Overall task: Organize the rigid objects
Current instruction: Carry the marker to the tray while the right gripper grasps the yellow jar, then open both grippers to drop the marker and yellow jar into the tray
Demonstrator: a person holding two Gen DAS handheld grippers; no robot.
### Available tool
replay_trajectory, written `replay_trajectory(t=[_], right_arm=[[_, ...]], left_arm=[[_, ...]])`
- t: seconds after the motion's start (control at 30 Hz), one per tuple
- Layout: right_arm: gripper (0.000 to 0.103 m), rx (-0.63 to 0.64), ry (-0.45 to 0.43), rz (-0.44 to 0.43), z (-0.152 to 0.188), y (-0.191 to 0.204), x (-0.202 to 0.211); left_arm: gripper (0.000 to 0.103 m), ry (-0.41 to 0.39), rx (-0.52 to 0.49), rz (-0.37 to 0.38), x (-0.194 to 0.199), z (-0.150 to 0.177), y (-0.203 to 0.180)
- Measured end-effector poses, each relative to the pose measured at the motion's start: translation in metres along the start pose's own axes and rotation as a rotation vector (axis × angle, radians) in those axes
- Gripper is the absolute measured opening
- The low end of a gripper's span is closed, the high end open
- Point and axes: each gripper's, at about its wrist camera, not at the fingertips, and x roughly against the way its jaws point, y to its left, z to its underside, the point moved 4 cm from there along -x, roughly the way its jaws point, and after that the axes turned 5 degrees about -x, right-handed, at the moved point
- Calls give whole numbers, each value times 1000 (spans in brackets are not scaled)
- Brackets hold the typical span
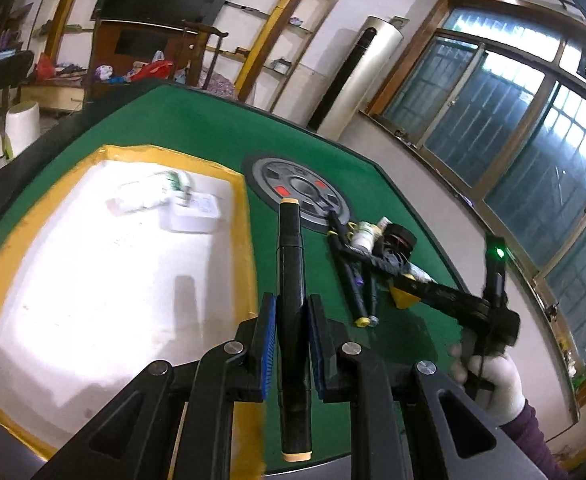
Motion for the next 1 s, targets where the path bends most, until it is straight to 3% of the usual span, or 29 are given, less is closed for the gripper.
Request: replay_trajectory(t=[0.27, 0.37, 0.63, 0.73, 1.0], right_arm=[[39, -2, -5, -159, -2, 25, 36], [39, 25, 4, -232, -4, 54, 42], [39, 137, 89, -349, 6, 157, 22], [40, 200, 117, -359, 15, 193, 12], [40, 339, 216, -342, 47, 263, -24]], left_arm=[[15, 27, 31, -141, 16, -23, 68], [15, 64, 29, -209, 8, -32, 89], [15, 230, 70, -235, -52, -54, 130], [15, 285, 86, -256, -74, -59, 142], [15, 311, 95, -264, -95, -83, 153]])
